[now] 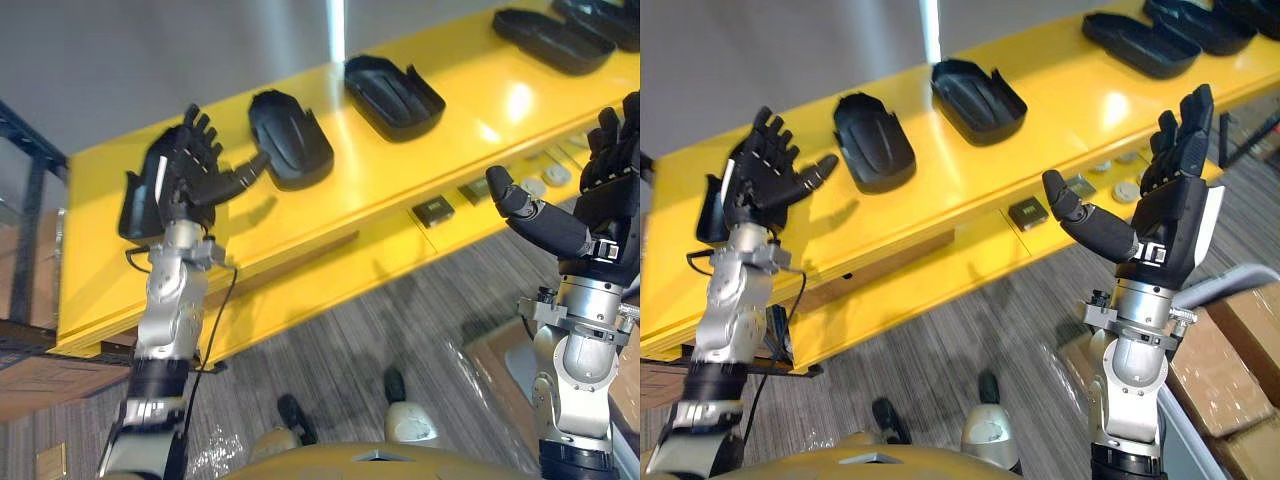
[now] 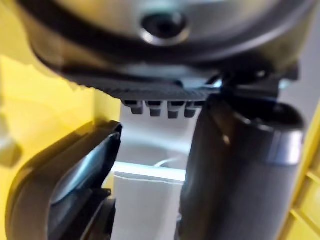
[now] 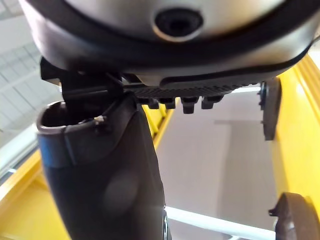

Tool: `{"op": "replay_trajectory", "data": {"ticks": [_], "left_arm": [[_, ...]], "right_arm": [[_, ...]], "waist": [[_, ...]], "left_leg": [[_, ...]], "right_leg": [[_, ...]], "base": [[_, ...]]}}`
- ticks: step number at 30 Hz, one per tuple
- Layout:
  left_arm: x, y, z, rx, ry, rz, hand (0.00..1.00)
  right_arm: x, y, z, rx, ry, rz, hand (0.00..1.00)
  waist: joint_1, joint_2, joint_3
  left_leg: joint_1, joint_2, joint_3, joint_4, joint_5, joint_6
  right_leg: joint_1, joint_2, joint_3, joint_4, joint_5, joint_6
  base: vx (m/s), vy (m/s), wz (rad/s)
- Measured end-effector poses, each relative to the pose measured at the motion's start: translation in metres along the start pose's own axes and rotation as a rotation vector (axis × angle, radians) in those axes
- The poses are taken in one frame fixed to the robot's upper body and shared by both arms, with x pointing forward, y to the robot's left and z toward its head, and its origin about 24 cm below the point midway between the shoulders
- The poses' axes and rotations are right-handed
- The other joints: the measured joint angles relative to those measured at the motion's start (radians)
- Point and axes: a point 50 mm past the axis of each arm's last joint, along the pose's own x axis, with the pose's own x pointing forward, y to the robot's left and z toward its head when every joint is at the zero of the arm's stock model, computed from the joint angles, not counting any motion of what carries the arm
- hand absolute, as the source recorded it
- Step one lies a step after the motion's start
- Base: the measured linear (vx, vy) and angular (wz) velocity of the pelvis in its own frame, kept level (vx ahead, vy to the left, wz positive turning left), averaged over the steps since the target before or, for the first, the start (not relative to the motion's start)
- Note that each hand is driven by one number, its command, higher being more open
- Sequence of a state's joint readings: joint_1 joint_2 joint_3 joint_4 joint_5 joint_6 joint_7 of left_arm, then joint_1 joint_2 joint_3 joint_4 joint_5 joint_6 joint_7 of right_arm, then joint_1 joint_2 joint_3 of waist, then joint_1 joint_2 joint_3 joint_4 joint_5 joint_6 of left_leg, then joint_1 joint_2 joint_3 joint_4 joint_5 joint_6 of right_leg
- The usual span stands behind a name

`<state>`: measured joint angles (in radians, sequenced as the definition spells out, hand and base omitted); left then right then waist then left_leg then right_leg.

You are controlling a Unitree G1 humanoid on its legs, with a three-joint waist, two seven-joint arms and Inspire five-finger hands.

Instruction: Walk over and take three plastic housings, then place them on the shelf

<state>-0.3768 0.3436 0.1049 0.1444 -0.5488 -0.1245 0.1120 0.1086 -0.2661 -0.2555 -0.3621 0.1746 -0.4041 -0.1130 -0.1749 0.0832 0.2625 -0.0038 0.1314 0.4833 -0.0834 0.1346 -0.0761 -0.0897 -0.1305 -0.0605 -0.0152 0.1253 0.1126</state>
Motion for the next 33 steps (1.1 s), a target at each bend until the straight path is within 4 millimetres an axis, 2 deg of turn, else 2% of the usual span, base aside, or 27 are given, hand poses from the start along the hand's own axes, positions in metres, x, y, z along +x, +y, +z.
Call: {"op": "replay_trajectory", "data": {"ticks": [2,4,11,17,23,28,33], "left_arm": [[0.011,0.001,0.010,-0.010,-0.035,0.031,1.00],[0.026,-0.003,0.026,-0.049,-0.095,0.056,1.00],[0.043,-0.010,0.049,-0.073,-0.167,0.143,1.00],[0.048,0.001,0.054,-0.031,-0.132,0.268,1.00],[0.049,0.013,0.053,-0.023,-0.094,0.389,1.00],[0.060,0.009,0.054,-0.023,-0.050,0.403,1.00],[0.061,0.009,0.055,-0.033,-0.058,0.394,1.00]], "right_arm": [[0.004,0.004,0.001,0.015,-0.013,0.033,1.00],[0.008,0.015,0.002,0.074,-0.023,0.087,1.00],[0.002,0.046,-0.001,0.151,0.003,0.263,1.00],[-0.003,0.052,-0.004,0.172,0.040,0.275,1.00],[-0.011,0.054,-0.007,0.192,0.075,0.255,1.00],[-0.012,0.059,-0.005,0.223,0.074,0.236,1.00],[-0.010,0.060,0.002,0.236,0.046,0.240,1.00]], "waist": [[-0.009,0.001,0.023],[-0.023,0.001,0.090],[-0.022,0.004,0.147],[-0.017,0.002,0.155],[-0.019,-0.002,0.158],[-0.018,-0.013,0.167],[-0.019,-0.013,0.167]], "left_leg": [[-0.023,-0.003,0.012,0.000,0.005,0.006],[-0.028,-0.006,0.017,0.000,0.010,0.012],[-0.059,-0.006,0.024,0.000,0.016,0.016],[-0.059,-0.007,0.012,0.000,0.015,0.016],[-0.060,-0.006,0.006,0.000,0.016,0.015],[-0.063,-0.004,0.003,0.000,0.019,0.014],[-0.062,-0.003,0.002,0.000,0.020,0.014]], "right_leg": [[-0.036,-0.002,0.015,0.011,0.001,0.002],[-0.054,-0.004,0.024,0.032,0.000,0.001],[-0.102,-0.004,0.032,0.069,-0.008,-0.003],[-0.121,-0.010,0.022,0.135,-0.051,-0.004],[-0.126,-0.010,0.015,0.153,-0.060,-0.006],[-0.129,-0.008,0.012,0.156,-0.061,-0.007],[-0.127,-0.007,0.011,0.156,-0.061,-0.007]], "base": [[-0.04,0.013,-0.15],[-0.03,0.008,-0.07],[0.00,-0.001,0.00],[0.02,-0.005,0.09],[0.03,-0.010,0.03],[0.00,0.000,0.00],[0.04,-0.011,0.00]]}}
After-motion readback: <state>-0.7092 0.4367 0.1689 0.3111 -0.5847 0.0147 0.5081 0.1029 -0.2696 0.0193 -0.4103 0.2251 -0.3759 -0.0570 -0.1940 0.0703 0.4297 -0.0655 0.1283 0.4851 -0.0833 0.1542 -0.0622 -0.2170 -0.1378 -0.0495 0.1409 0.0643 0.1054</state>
